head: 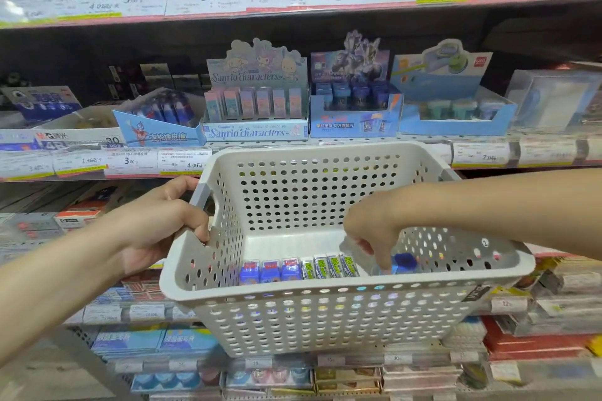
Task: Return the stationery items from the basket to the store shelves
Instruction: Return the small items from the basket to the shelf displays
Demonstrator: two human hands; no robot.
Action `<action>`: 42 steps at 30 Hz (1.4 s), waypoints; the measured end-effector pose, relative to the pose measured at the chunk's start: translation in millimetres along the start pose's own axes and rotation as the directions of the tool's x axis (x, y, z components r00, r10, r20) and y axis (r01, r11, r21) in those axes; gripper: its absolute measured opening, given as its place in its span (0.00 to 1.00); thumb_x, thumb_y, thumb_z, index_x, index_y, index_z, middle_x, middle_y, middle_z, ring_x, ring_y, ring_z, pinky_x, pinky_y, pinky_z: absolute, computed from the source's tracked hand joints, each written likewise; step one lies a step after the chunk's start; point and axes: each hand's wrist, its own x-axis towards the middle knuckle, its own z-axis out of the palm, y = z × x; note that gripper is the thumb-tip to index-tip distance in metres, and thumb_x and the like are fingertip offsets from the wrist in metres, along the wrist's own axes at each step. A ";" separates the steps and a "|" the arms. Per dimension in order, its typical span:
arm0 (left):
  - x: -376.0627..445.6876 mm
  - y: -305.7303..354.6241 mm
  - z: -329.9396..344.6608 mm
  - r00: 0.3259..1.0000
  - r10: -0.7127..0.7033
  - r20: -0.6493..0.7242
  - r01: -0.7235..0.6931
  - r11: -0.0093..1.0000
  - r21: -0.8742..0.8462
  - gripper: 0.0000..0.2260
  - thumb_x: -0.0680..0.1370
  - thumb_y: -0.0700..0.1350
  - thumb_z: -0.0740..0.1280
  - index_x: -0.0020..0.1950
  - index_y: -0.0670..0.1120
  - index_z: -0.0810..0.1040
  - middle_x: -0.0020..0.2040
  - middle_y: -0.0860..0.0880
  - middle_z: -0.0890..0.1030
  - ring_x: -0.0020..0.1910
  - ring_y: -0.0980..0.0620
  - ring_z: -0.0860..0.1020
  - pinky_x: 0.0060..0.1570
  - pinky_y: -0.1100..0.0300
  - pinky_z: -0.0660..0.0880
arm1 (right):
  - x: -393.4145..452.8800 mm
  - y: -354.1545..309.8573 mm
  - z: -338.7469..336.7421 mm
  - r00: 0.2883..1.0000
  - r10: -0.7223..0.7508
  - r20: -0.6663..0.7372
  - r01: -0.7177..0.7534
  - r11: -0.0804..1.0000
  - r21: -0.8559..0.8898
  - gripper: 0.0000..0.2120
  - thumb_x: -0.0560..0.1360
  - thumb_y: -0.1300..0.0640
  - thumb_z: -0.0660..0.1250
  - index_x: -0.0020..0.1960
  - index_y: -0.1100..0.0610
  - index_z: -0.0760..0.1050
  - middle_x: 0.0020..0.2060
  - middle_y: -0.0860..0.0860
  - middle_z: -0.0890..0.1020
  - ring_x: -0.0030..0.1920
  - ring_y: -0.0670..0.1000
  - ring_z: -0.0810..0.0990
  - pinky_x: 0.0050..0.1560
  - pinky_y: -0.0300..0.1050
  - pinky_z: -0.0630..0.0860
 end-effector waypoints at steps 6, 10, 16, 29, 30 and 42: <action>1.0 -3.0 -2.3 1.000 0.001 -0.028 -0.002 1.000 -0.020 0.23 0.65 0.24 0.62 0.55 0.43 0.72 0.46 0.37 0.76 0.40 0.40 0.75 0.38 0.52 0.74 | 8.1 -11.0 8.8 1.000 0.019 -0.008 -0.020 0.989 -0.147 0.13 0.66 0.52 0.75 0.48 0.56 0.80 0.36 0.49 0.77 0.41 0.52 0.74 0.29 0.36 0.63; -2.0 -4.7 -3.4 0.999 -0.001 -0.033 0.001 1.000 0.002 0.28 0.57 0.28 0.64 0.54 0.44 0.72 0.46 0.37 0.77 0.40 0.40 0.75 0.36 0.54 0.74 | 13.3 -11.0 12.2 0.999 0.016 -0.028 -0.020 0.989 -0.145 0.18 0.67 0.53 0.75 0.55 0.56 0.79 0.44 0.50 0.79 0.42 0.51 0.74 0.29 0.37 0.63; -6.2 -3.7 -4.4 1.000 0.006 -0.022 -0.005 1.000 0.030 0.26 0.58 0.27 0.65 0.53 0.44 0.72 0.31 0.40 0.77 0.30 0.43 0.76 0.30 0.56 0.75 | 12.2 1.5 -6.0 0.998 -0.054 -0.022 0.056 0.996 0.068 0.13 0.70 0.58 0.72 0.54 0.60 0.78 0.44 0.52 0.79 0.43 0.50 0.74 0.31 0.37 0.66; -9.8 0.3 -4.9 0.999 0.021 -0.029 -0.020 0.999 0.032 0.26 0.56 0.28 0.64 0.52 0.44 0.72 0.32 0.39 0.78 0.33 0.41 0.76 0.32 0.54 0.76 | -28.2 51.4 -34.0 0.954 -0.186 -0.237 0.301 0.591 0.748 0.09 0.77 0.69 0.61 0.53 0.59 0.74 0.56 0.64 0.78 0.39 0.51 0.82 0.46 0.43 0.80; -9.5 0.1 -5.2 0.999 0.018 -0.027 -0.017 0.999 0.035 0.26 0.56 0.29 0.64 0.52 0.44 0.72 0.32 0.39 0.78 0.33 0.41 0.77 0.32 0.54 0.76 | -31.5 53.2 -36.1 0.947 -0.161 -0.279 0.320 0.562 0.763 0.09 0.77 0.69 0.62 0.52 0.58 0.74 0.55 0.63 0.79 0.40 0.51 0.82 0.46 0.42 0.81; -10.4 2.0 -0.9 0.999 0.022 -0.023 -0.022 1.000 0.021 0.26 0.54 0.29 0.63 0.50 0.44 0.72 0.26 0.42 0.76 0.24 0.46 0.76 0.29 0.56 0.74 | -52.7 98.9 -67.1 0.804 0.175 -0.568 0.437 0.474 0.764 0.10 0.76 0.59 0.67 0.56 0.61 0.74 0.42 0.53 0.81 0.40 0.48 0.83 0.46 0.40 0.81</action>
